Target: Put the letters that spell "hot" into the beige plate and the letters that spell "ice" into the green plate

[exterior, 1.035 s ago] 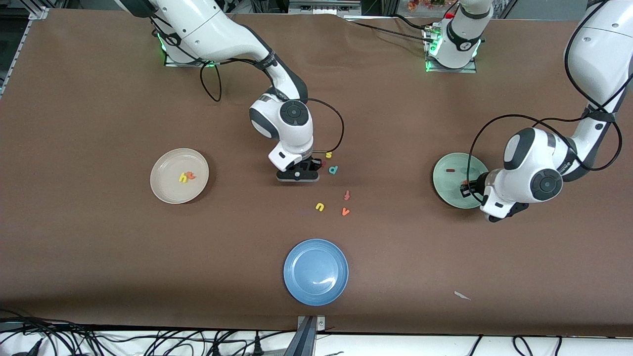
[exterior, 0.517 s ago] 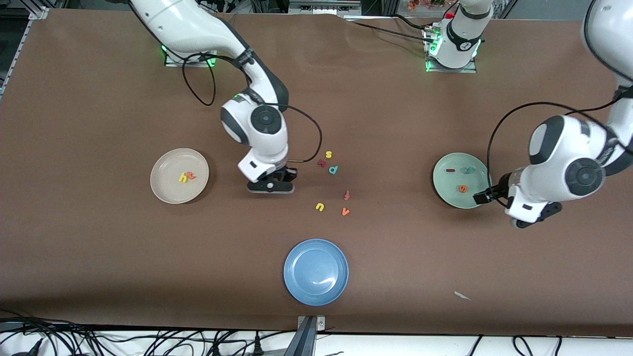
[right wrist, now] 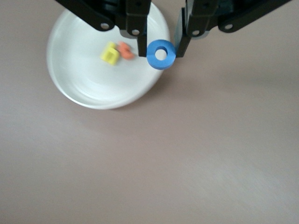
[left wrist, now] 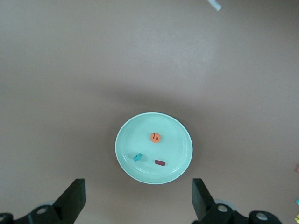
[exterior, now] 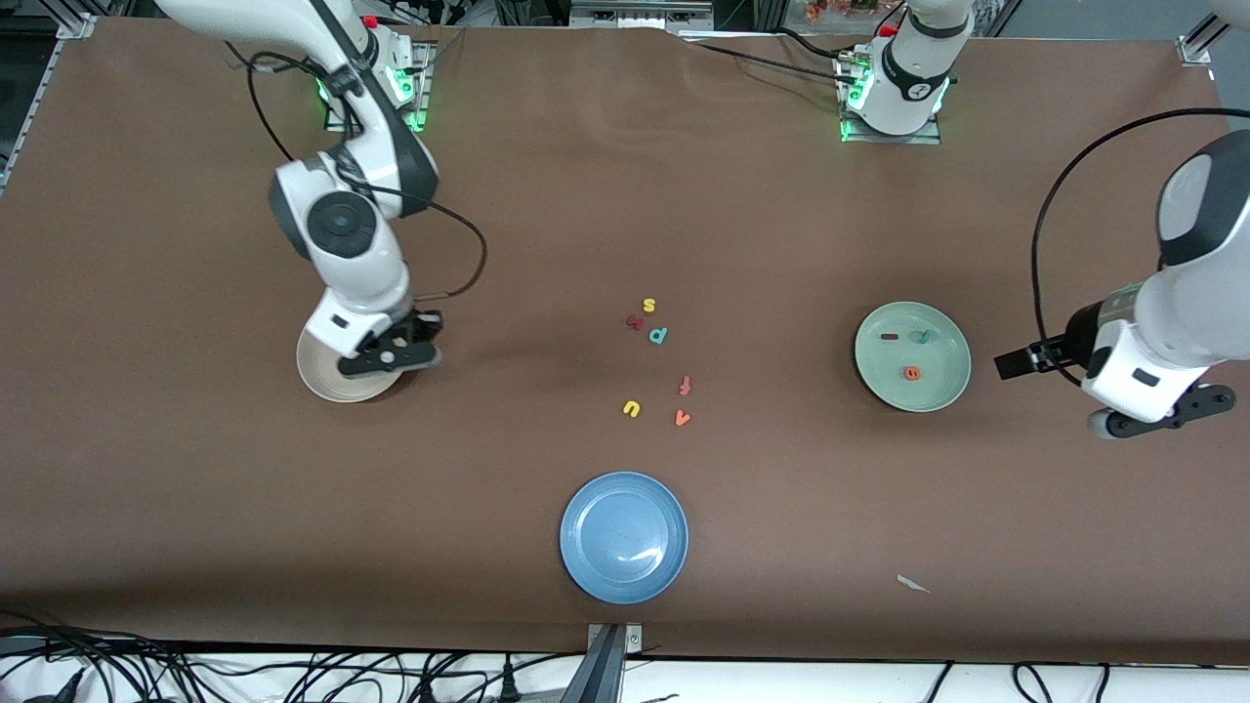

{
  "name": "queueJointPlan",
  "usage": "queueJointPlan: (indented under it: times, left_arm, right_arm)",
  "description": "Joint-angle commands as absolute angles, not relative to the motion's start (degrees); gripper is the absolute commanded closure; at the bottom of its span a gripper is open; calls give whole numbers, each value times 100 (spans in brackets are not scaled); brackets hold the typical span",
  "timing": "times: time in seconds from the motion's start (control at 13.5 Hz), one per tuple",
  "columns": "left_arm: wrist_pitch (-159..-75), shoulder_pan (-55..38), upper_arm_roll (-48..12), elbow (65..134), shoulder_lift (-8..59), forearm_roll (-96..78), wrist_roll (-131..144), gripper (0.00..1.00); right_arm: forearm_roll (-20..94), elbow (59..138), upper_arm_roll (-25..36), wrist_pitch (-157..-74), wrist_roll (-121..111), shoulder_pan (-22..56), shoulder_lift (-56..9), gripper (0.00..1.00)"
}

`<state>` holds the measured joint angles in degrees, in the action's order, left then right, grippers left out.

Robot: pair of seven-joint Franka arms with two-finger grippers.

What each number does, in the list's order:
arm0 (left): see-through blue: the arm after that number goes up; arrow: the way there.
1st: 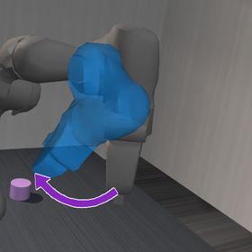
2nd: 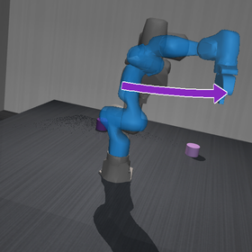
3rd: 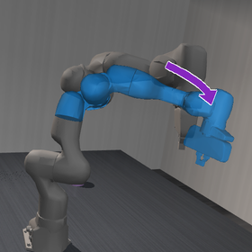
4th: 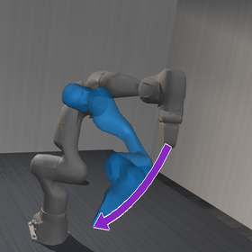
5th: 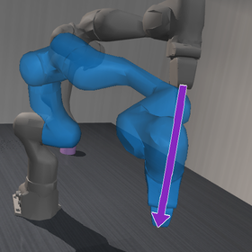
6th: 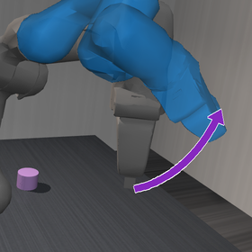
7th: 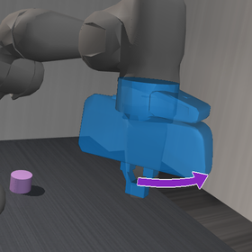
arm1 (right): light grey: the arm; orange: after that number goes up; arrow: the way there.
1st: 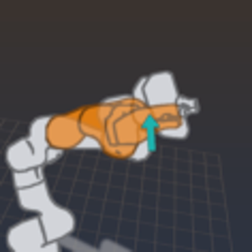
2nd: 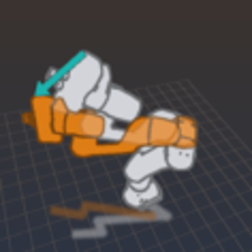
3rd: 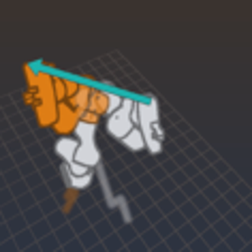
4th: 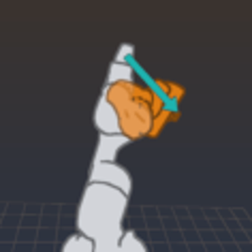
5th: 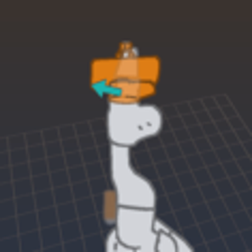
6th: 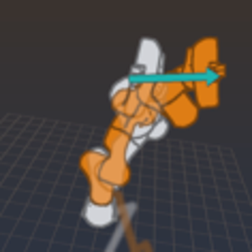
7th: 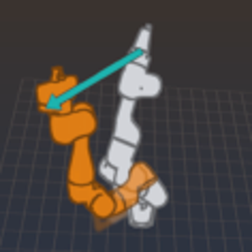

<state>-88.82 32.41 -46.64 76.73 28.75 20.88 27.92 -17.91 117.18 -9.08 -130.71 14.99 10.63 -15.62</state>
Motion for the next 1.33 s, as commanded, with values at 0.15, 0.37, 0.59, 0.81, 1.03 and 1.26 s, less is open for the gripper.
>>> queueJointPlan:
  times: [0.15, 0.37, 0.59, 0.81, 1.03, 1.26]
  left_arm:
    - [-8430, 3077, -4746, 7444, 2602, 2268, 2136, 0]
    - [-8086, 2813, -4737, 7234, 2593, 2241, 2232, 0]
    - [-8086, 2760, -4772, 7189, 2593, 2224, 2522, 0]
    - [-8086, 2716, -4843, 7189, 2514, 2241, 2488, 0]
    - [-8086, 2707, -4851, 7198, 2347, 2215, 2461, 0]
    - [-8095, 2559, -4791, 7198, 2347, 2197, 2435, 0]
  right_arm:
    - [-1767, 12788, -1028, -13096, 511, 326, -589, 67]
    - [-1749, 12779, -1011, -13078, 475, 290, -589, 9]
    - [-1531, 12718, -1011, -13078, 466, 290, -589, 0]
    - [-1442, 12639, -1037, -13104, 527, 290, -501, 0]
    - [-1047, 12044, -1160, -12685, 440, 290, -378, 0]
    - [-530, 11007, -1143, -11508, -6, 299, -378, 0]
